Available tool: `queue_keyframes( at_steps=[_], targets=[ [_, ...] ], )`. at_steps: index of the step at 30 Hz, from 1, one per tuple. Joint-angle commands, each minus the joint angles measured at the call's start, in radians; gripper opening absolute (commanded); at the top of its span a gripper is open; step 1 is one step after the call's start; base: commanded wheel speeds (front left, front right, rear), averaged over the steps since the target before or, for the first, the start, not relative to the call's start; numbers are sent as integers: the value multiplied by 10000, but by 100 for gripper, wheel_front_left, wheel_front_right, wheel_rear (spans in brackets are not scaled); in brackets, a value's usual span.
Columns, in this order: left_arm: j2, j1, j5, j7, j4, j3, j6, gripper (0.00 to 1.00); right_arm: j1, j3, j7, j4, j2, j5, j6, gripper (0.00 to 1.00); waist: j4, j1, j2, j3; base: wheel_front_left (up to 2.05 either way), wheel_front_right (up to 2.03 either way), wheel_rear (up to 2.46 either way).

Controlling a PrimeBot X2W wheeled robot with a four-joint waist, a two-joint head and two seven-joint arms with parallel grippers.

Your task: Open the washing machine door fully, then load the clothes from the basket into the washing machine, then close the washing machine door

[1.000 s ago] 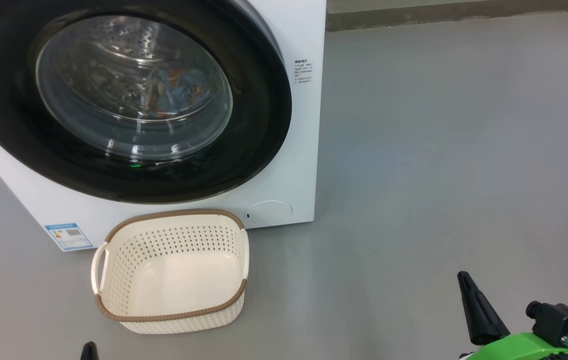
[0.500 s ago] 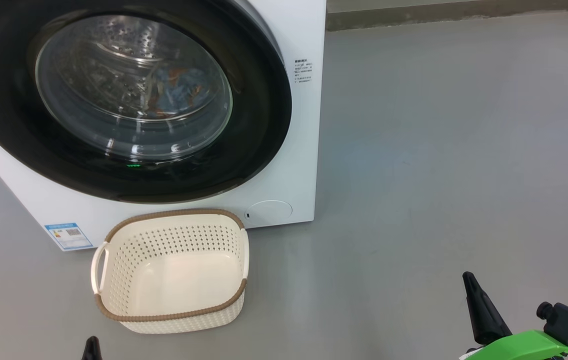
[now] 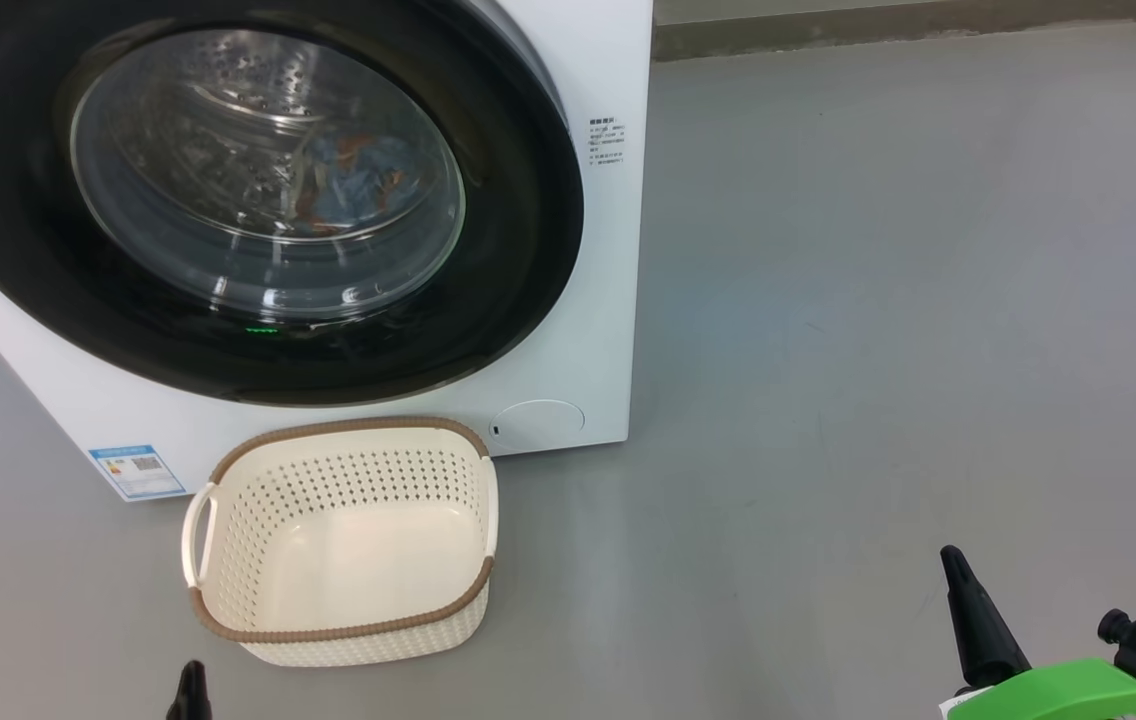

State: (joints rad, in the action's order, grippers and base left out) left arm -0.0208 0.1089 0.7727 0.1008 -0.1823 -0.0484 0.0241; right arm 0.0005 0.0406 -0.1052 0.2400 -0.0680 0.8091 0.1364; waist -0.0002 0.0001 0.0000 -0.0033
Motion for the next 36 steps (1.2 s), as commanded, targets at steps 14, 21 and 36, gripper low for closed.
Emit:
queue_keyframes(
  at_steps=[14,21,36],
  targets=[
    [-213,-816,1713,-446,20,-302,274,0,-566,55,422,-163,-27,1680,-31,0,0,-1,0,11,0,0,0],
    [-223,-982,2517,-652,-60,-346,370,0,-630,129,628,-136,-9,2452,-34,0,1,-1,0,17,0,0,0],
    [-245,-1362,4357,-1122,-245,-444,589,0,-776,299,1102,-75,33,4215,-41,0,1,-1,0,30,0,0,0]
  ],
)
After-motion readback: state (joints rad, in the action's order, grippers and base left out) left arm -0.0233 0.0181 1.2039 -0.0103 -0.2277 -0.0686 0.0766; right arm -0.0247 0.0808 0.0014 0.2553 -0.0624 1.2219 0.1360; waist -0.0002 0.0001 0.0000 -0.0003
